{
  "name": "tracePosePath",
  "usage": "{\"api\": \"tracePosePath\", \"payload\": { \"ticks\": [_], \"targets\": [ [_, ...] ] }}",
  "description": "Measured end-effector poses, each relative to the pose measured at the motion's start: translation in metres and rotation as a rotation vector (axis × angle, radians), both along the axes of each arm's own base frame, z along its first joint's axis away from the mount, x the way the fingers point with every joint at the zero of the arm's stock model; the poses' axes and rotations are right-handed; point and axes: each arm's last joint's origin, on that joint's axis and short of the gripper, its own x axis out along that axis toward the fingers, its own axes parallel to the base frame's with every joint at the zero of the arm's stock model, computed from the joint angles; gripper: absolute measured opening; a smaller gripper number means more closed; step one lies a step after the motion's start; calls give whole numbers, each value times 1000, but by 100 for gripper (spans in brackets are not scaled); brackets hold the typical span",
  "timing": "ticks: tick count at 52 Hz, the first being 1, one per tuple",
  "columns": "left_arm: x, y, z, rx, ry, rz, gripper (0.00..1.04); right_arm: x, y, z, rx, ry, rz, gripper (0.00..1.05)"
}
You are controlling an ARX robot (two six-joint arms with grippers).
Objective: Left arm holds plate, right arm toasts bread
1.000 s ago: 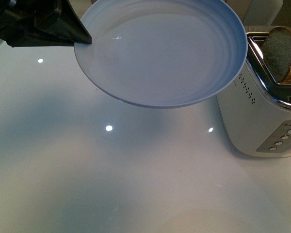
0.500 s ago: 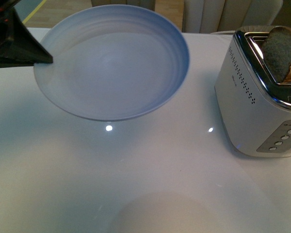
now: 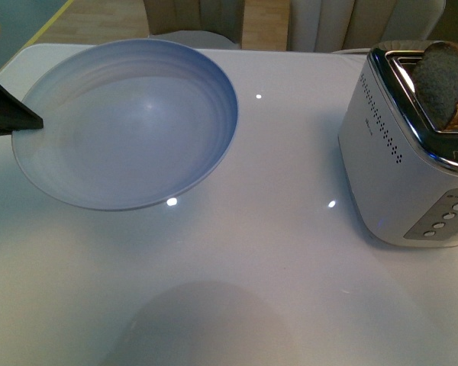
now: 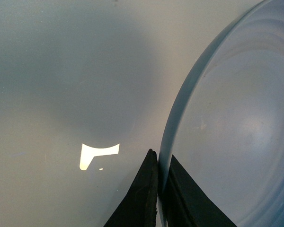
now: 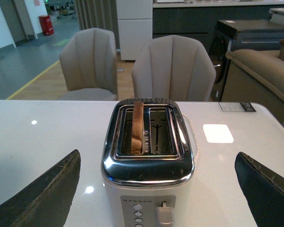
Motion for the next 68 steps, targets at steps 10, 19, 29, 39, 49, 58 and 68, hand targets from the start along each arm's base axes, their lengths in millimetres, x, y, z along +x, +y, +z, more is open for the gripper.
{"api": "tracePosePath", "payload": {
  "ticks": [10,19,29,39,49,58,68],
  "targets": [
    [3,33,-32,7,52,48,3,0,0,0,0,0,0,96],
    [6,61,-70,5,107,73,3,0,0,0,0,0,0,96],
    [13,78,-94,10,136,77,3,0,0,0,0,0,0,96],
    [27,100,-119,30,157,76,3,0,0,0,0,0,0,96],
    [42,112,-134,45,155,61,3,0,0,0,0,0,0,96],
    [58,124,-146,61,146,54,3,0,0,0,0,0,0,96],
    [64,129,-156,63,140,41,3,0,0,0,0,0,0,96]
  ]
}}
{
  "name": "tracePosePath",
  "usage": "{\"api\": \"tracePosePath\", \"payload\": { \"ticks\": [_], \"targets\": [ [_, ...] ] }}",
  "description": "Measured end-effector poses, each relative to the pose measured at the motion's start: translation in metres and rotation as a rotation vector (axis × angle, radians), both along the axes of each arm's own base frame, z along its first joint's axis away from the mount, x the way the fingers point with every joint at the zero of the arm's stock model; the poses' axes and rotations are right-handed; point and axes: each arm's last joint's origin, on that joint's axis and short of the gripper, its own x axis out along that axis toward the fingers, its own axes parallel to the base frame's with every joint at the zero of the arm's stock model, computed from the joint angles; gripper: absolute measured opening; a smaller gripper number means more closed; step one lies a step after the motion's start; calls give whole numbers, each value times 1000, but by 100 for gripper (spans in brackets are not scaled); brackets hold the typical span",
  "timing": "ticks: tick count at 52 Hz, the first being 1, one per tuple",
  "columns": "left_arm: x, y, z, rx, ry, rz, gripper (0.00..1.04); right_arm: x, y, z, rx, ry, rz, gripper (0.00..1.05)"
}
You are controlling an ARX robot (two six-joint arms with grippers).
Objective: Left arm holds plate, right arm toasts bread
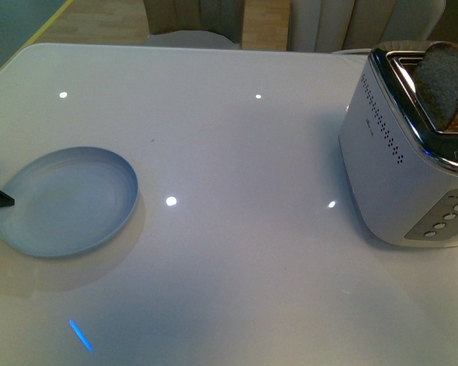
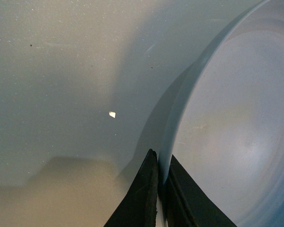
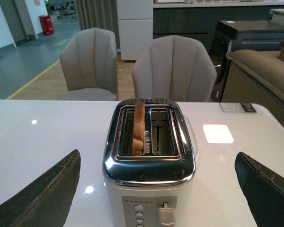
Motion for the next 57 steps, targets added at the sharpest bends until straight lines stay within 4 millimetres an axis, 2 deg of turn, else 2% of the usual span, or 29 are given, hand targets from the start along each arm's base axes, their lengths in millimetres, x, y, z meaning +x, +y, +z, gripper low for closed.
{"api": "tracePosePath", "payload": {
  "ticks": [10,29,33,36,39,41,43,47,49,53,57],
  "targets": [
    [1,0,-4,3,-2,-10,3,0,0,0,0,0,0,96],
    [3,1,-4,31,-6,-11,57,0,0,0,0,0,0,96],
    [4,3,1,36,-19,1,69,0,0,0,0,0,0,96],
    [5,5,13,67,-41,10,80,0,0,0,0,0,0,96],
    [6,7,33,83,-89,18,90,0,0,0,0,0,0,96],
    [7,8,55,104,-145,20,98,0,0,0,0,0,0,96],
    [7,8,67,110,-177,23,99,0,0,0,0,0,0,96],
    [2,4,121,136,-316,25,98,0,0,0,0,0,0,96],
    [-2,-2,139,146,-361,20,98,0,0,0,0,0,0,96],
    [-15,-17,168,143,-437,5,98,0,0,0,0,0,0,96],
    [-29,-33,185,144,-487,-1,98,0,0,0,0,0,0,96]
  ]
}}
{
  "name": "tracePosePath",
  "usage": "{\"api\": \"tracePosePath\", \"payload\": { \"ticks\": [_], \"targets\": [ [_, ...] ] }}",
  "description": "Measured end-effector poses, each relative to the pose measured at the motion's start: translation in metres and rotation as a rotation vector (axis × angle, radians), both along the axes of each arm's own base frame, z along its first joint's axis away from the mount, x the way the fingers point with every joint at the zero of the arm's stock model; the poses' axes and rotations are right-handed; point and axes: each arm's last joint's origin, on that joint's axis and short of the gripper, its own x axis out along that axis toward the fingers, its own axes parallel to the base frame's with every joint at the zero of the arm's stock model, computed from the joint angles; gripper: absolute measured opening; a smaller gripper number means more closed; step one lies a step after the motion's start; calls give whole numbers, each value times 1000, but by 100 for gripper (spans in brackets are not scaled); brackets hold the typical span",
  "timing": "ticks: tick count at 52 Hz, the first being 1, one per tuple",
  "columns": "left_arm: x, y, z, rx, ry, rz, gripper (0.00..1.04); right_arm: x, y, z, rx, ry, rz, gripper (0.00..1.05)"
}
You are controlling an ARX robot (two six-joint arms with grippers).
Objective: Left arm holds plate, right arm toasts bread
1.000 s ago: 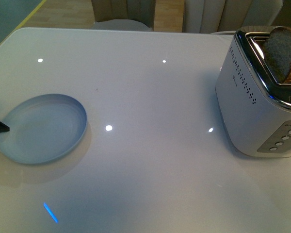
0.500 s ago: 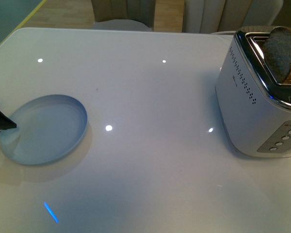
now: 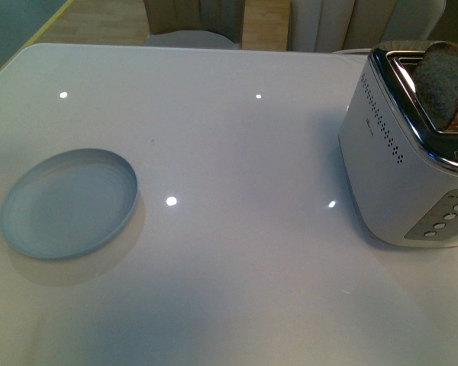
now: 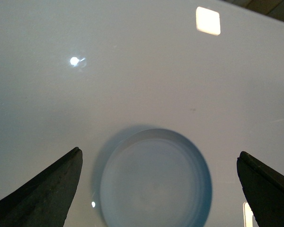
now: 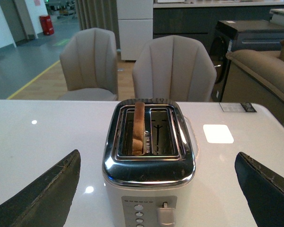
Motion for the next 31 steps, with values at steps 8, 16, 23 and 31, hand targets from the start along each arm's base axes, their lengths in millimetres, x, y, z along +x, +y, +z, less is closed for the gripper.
{"api": "tracePosePath", "payload": {
  "ticks": [8,16,23,31],
  "targets": [
    [-49,-32,28,36,-100,30,98,0,0,0,0,0,0,96],
    [-106,-52,42,39,-175,127,98,0,0,0,0,0,0,96],
    [-146,-72,48,46,-217,146,98,0,0,0,0,0,0,96],
    [-181,-89,45,56,-241,143,98,0,0,0,0,0,0,96]
  ]
}}
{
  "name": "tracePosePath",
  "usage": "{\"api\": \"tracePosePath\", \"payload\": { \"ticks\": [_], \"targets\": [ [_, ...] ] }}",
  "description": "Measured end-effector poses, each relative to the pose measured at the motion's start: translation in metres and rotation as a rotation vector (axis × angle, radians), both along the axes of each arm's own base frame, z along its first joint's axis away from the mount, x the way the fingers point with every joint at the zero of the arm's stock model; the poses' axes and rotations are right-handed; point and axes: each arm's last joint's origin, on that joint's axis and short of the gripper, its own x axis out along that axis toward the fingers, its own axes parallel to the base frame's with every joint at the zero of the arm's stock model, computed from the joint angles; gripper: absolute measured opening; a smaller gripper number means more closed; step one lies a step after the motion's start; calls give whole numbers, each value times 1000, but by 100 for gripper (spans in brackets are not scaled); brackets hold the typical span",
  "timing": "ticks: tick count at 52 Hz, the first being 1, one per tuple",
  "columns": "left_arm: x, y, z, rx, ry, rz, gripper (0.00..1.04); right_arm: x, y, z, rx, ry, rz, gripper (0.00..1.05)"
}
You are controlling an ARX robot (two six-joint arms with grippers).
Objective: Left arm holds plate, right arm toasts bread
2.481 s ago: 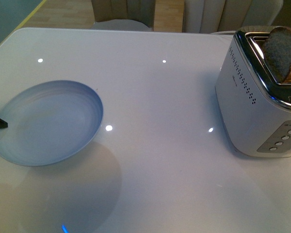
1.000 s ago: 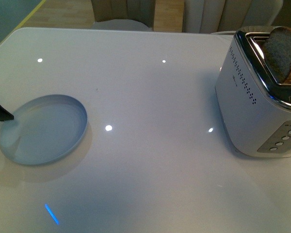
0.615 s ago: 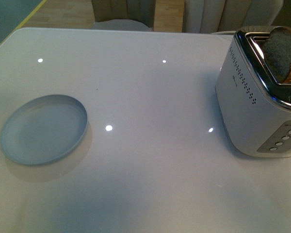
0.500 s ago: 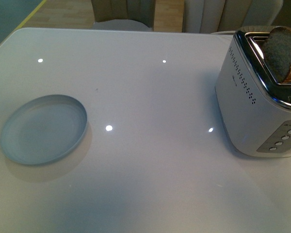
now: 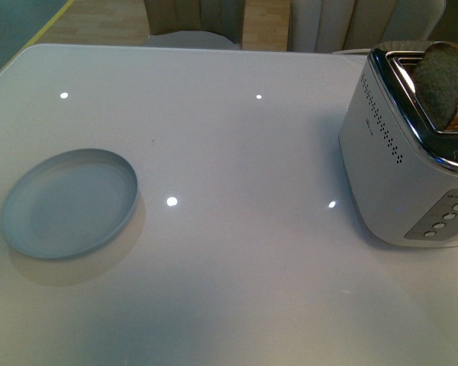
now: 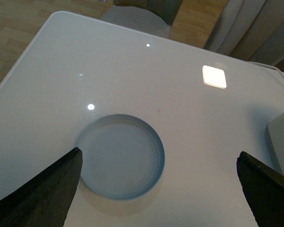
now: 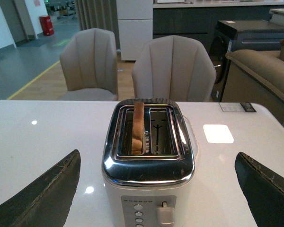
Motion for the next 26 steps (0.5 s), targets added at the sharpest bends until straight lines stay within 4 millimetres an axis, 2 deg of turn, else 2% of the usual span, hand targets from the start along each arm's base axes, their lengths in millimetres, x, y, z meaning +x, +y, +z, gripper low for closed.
{"api": "tracePosePath", "payload": {
  "ticks": [3,6,9,12,26],
  "targets": [
    [-11,-4,-2,4,-21,-1,97,0,0,0,0,0,0,96],
    [-17,-10,-6,93,-161,49,89,0,0,0,0,0,0,96],
    [-29,-14,-15,158,-354,83,77,0,0,0,0,0,0,96],
    [-36,-15,-22,173,-424,84,68,0,0,0,0,0,0,96],
    [-49,-15,-40,200,-433,89,23,0,0,0,0,0,0,96]
  ]
}}
